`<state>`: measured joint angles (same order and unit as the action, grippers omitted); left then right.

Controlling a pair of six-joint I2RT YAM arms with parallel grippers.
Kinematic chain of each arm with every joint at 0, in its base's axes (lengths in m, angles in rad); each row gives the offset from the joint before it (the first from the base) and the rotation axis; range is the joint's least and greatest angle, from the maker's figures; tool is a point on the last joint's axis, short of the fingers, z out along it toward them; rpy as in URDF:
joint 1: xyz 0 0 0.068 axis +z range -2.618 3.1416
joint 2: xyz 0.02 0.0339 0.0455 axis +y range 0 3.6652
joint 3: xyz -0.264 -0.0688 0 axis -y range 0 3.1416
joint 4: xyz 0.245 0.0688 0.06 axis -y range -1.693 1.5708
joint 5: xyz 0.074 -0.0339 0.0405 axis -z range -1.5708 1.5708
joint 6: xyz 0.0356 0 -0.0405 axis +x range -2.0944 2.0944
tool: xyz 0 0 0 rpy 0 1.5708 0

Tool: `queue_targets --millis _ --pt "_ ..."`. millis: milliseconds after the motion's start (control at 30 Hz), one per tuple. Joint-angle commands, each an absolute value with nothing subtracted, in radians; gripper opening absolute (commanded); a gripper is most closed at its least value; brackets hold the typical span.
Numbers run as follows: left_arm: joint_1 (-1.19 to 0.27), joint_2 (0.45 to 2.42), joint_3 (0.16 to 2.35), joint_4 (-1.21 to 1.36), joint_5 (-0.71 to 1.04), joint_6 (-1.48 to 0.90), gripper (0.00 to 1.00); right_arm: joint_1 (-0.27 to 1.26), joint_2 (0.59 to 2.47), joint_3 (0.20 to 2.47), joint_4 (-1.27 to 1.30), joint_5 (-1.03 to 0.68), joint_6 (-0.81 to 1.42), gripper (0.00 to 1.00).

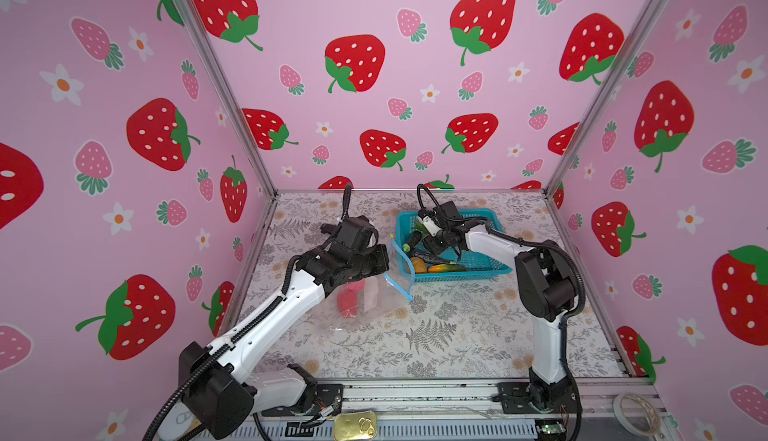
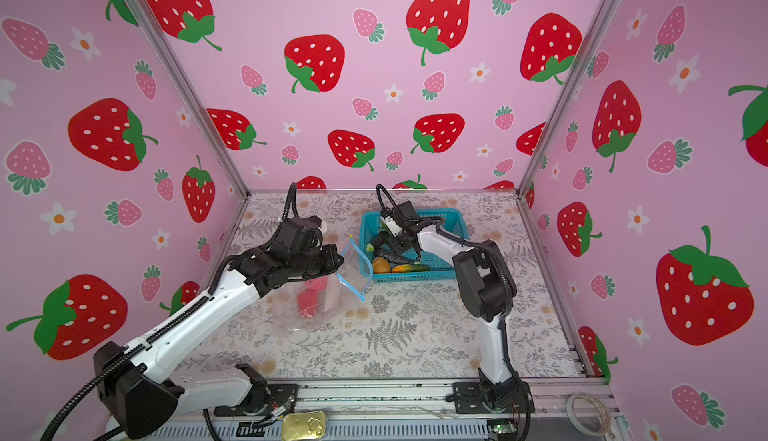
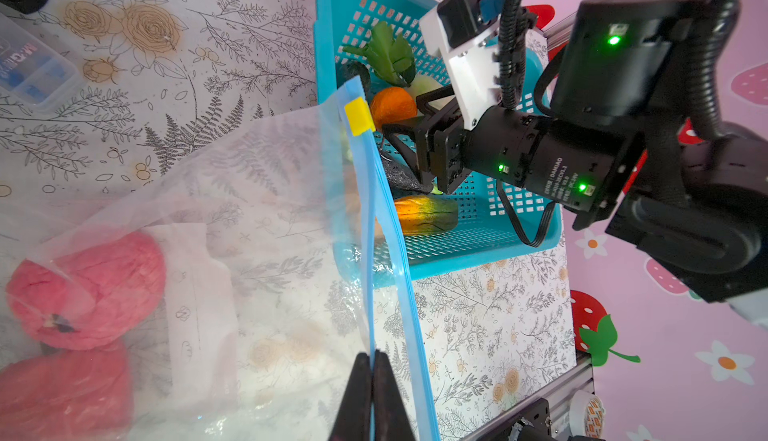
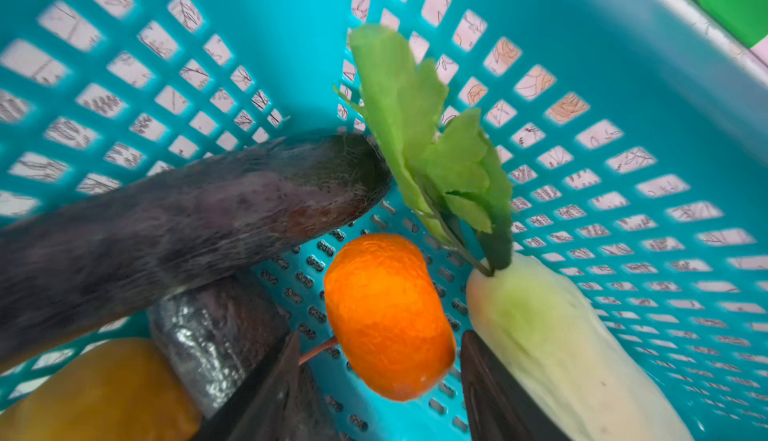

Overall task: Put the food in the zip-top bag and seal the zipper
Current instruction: 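Move the right gripper over the basket and lower toward the orange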

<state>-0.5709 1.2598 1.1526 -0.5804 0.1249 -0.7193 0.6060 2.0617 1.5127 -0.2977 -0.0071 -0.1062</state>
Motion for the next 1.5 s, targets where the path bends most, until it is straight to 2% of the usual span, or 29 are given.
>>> queue_targets --millis 0,600,1467 --pt "-0.567 1.264 1.179 -0.572 0.132 -0.719 0.07 0.603 2.089 1.551 -0.313 0.001 -0.118 0.64" --pt "-0.566 1.258 1.166 -0.570 0.131 -0.719 0.07 0.603 2.084 1.551 -0.303 -0.009 -0.090 0.54" --pt "-0.564 1.247 1.145 -0.565 0.120 -0.719 0.07 0.603 1.978 1.477 -0.287 -0.029 -0.066 0.52"
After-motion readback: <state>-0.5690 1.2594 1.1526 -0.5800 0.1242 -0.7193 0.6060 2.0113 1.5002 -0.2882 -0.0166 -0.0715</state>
